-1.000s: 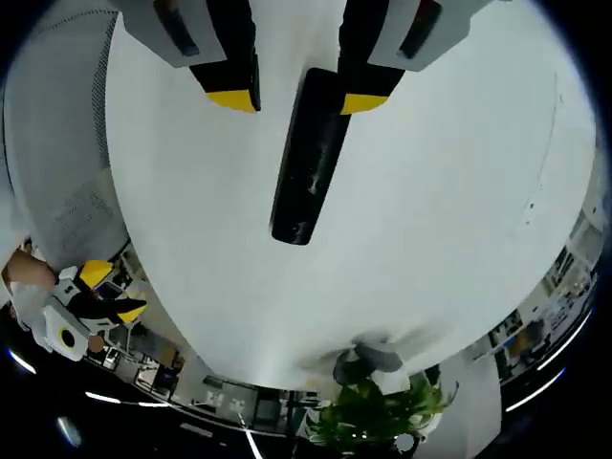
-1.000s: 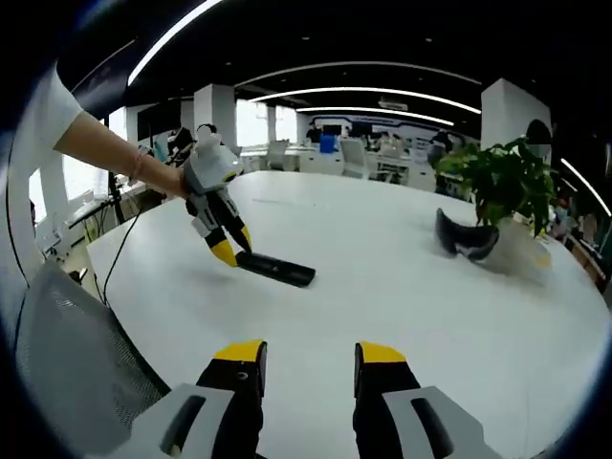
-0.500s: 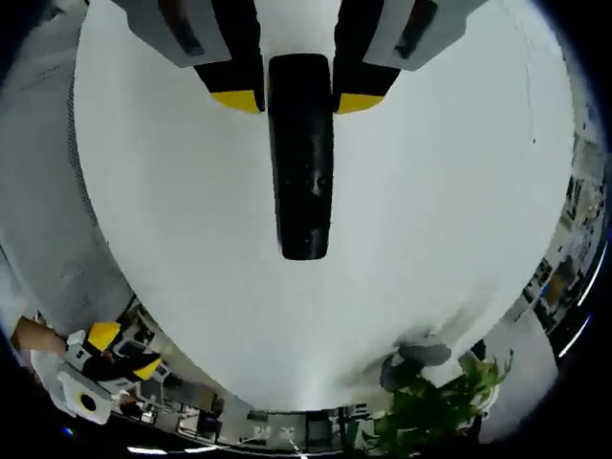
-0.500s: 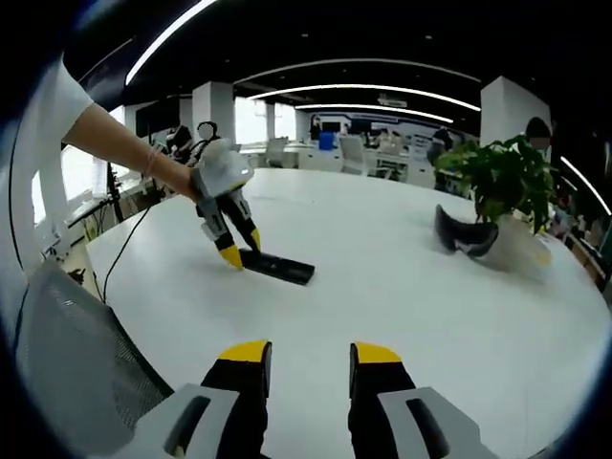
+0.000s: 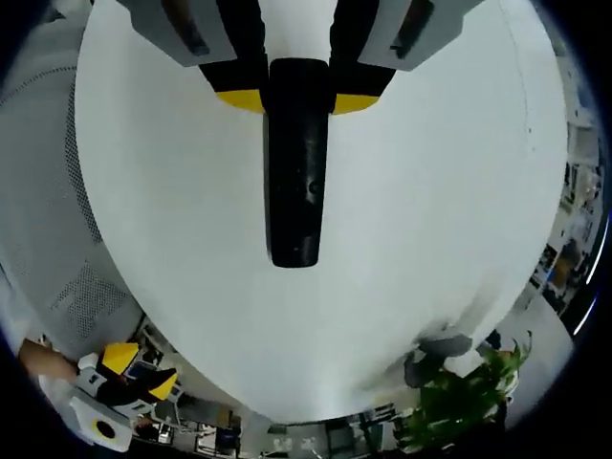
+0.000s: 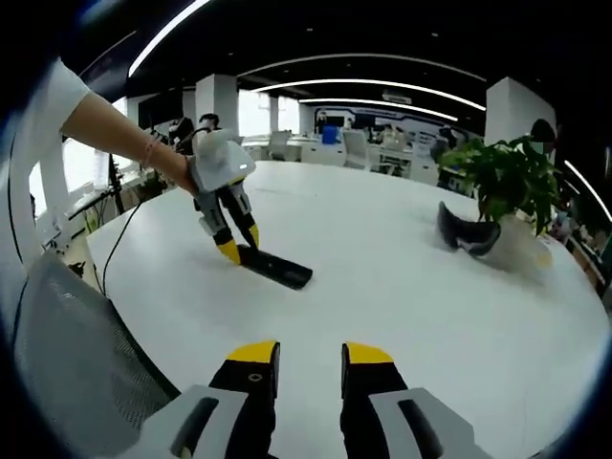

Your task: Press the specified remote control buttons in sequence, fully releasing each button before pressing the next.

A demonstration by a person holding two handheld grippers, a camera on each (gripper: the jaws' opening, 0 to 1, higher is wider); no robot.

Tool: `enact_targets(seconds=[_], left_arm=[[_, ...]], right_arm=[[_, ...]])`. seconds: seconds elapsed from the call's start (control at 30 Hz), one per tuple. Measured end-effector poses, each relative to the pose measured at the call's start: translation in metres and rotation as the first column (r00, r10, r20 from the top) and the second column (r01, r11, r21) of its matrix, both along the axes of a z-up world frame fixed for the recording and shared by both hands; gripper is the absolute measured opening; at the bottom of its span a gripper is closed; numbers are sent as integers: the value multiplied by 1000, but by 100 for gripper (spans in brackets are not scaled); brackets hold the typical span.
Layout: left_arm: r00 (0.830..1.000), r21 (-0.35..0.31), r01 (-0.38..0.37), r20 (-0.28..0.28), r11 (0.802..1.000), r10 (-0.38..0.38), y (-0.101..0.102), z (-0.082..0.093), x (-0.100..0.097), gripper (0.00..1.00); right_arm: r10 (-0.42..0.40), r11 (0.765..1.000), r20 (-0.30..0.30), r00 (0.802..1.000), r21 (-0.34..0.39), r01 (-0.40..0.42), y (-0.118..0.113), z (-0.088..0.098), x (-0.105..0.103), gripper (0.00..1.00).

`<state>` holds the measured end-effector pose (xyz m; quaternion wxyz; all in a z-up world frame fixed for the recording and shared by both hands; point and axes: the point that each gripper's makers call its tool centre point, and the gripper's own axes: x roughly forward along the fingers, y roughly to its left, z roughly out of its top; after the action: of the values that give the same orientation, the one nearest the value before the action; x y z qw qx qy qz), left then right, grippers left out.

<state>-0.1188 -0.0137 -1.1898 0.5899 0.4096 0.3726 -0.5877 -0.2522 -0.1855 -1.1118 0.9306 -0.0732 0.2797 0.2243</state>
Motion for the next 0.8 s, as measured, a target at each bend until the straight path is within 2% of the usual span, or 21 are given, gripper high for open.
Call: enact_targets(seconds=[0.07,0.17,0.4,0.57,0.8], left_arm=[[999,1,-44,-31,999,44,0,-1,-4,23],[998,1,-56,-33,998,56,0,-1,-7,23],[996,13,-79,-35,997,79,-2,-2,-18,23],[997,23,-66,-32,998,66,-1,-2,-28,23],[995,-13,-92,-38,996,91,-1,-3,-31,23]], right_arm=[[-4,1000,-2,1000,3,4,-1,0,0,21],[-5,1000,-9,1000,5,5,-1,-1,0,20],[0,1000,-20,1000,-7,0,-2,-4,-1,16],[17,1000,-51,999,-16,-18,1,-10,-3,14],[2,1000,-56,998,-18,-3,-4,-11,-2,13]])
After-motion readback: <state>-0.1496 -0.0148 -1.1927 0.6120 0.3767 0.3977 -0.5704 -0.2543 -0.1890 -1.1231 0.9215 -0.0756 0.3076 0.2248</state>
